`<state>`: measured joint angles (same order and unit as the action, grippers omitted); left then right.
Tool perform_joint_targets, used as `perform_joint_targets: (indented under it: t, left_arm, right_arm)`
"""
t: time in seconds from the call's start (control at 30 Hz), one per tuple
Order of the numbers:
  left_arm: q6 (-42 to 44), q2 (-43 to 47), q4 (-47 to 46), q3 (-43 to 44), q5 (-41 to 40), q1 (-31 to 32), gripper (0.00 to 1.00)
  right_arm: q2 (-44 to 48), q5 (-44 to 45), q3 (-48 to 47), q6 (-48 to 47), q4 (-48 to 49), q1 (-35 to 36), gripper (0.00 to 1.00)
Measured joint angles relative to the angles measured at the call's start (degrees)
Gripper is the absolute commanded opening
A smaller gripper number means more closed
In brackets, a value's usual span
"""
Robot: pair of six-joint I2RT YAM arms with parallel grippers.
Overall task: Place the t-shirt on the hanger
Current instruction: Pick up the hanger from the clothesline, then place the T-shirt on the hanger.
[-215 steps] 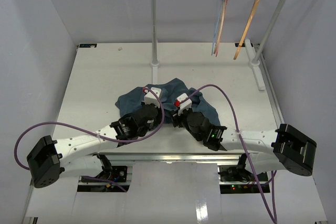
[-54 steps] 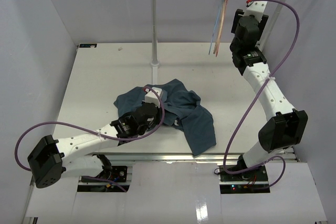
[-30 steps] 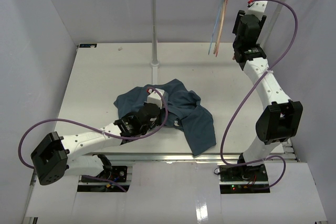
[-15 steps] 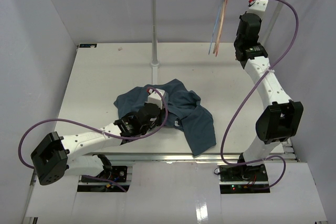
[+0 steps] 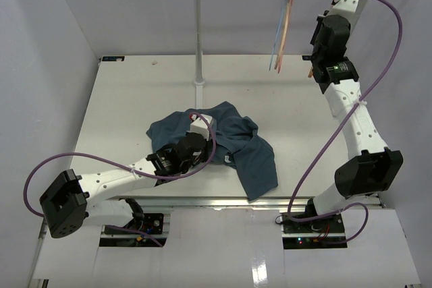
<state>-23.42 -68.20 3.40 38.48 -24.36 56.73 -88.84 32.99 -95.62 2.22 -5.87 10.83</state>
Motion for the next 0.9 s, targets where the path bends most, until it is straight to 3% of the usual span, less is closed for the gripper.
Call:
perform_joint_targets:
  t: [0.2,0.37,0.6,0.77,0.9]
  left_arm:
    - [0.0,0.0,0.0,0.0,0.0,0.0,0.00]
    - [0.0,0.0,0.0,0.0,-0.3,0.0,0.00]
    - [-0.7,-0.8,0.8,2.0,-1.5,-0.2,0.00]
    - [-1.5,-4.5,1.1,7.4,-1.3,-1.5,0.00]
    - [-2.1,-8.5,1.9,12.4,-0.4,-2.9,0.00]
  right_arm:
    - [2.0,-1.7,2.0,0.7,-2.0,0.0,0.08]
    - [8.9,-4.6,8.9,4.2,-8.7,0.0,0.08]
    - [31.1,-12.7,34.5,10.1,-13.5,1.1,0.08]
    - [40.3,-15.7,49.4,13.8,-18.2,14.2,0.08]
    - [44.0,-16.3,53.4,16.2,-22.2,29.6,0.08]
